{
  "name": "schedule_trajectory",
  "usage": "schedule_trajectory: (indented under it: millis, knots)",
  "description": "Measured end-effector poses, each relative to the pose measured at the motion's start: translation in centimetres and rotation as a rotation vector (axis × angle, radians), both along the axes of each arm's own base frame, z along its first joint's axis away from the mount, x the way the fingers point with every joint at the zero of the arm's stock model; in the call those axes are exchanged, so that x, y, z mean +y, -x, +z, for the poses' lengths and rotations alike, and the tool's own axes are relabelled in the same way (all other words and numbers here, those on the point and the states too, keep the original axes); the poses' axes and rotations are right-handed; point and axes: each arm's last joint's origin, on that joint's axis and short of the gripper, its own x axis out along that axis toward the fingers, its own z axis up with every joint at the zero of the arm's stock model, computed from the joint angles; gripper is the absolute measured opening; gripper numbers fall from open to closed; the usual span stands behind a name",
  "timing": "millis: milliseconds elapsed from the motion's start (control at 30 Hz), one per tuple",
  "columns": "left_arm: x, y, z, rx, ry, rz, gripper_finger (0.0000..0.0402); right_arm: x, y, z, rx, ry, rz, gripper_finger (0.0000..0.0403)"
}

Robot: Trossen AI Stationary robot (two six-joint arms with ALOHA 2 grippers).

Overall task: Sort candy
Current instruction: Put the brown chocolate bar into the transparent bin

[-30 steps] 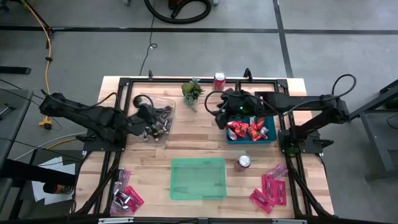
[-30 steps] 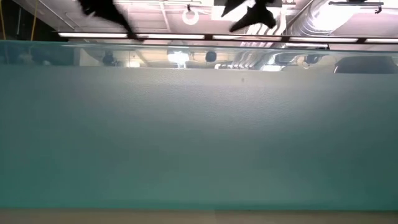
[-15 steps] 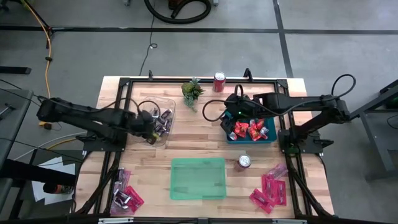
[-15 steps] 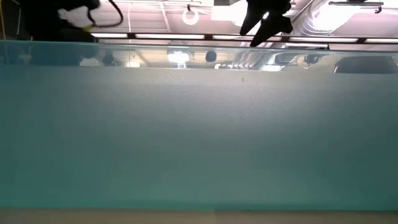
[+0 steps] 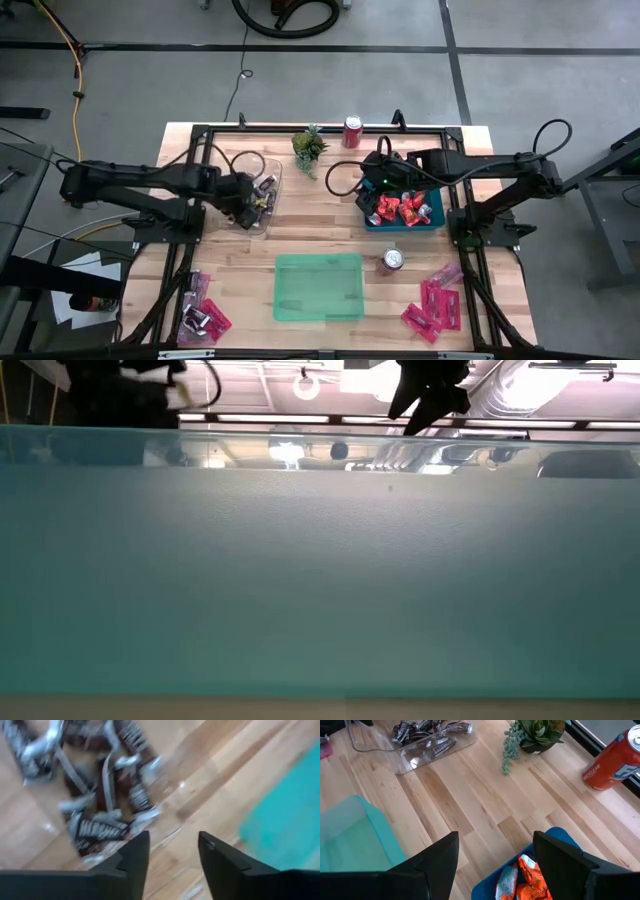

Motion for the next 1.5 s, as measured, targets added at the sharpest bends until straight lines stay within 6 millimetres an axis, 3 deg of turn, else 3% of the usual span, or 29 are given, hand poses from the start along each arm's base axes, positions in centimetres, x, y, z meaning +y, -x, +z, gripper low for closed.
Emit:
schedule_trajectory:
  millis: [133,267,400,667,867,1100,1300,1500]
  knots:
    - [-0.1,-0.6,3.4,-0.129,0.017,-0.030,0.0191,0.1,0.0,0.0,0.001,-0.015,0.014,0.0250]
    - [-1.7,-0.3,6.4,-0.241,0.098,-0.053,0.0203,0.2,0.0,0.0,0.005,-0.047,0.063,0.0250]
    - [-5.1,0.8,6.6,-0.159,0.197,-0.046,0.0204,0.3,0.0,-0.1,0.008,-0.079,0.088,0.0250]
    - [-13.3,2.7,2.2,0.355,0.203,-0.029,0.0204,0.4,0.1,-0.2,0.029,-0.086,0.097,0.0250]
    - [-16.5,2.1,-2.0,0.682,0.128,-0.123,0.0204,0.3,0.1,-0.2,0.030,-0.071,0.113,0.0250]
    - [-17.2,0.4,-5.4,0.783,0.076,-0.213,0.0204,0.3,0.0,-0.1,0.019,-0.058,0.125,0.0250]
    - [-16.3,1.7,-8.5,0.874,0.165,-0.186,0.0204,0.3,0.0,-0.1,0.020,-0.057,0.126,0.0250]
    - [-15.7,2.5,-10.0,0.874,0.189,-0.147,0.0204,0.3,0.0,-0.1,0.020,-0.053,0.123,0.0250]
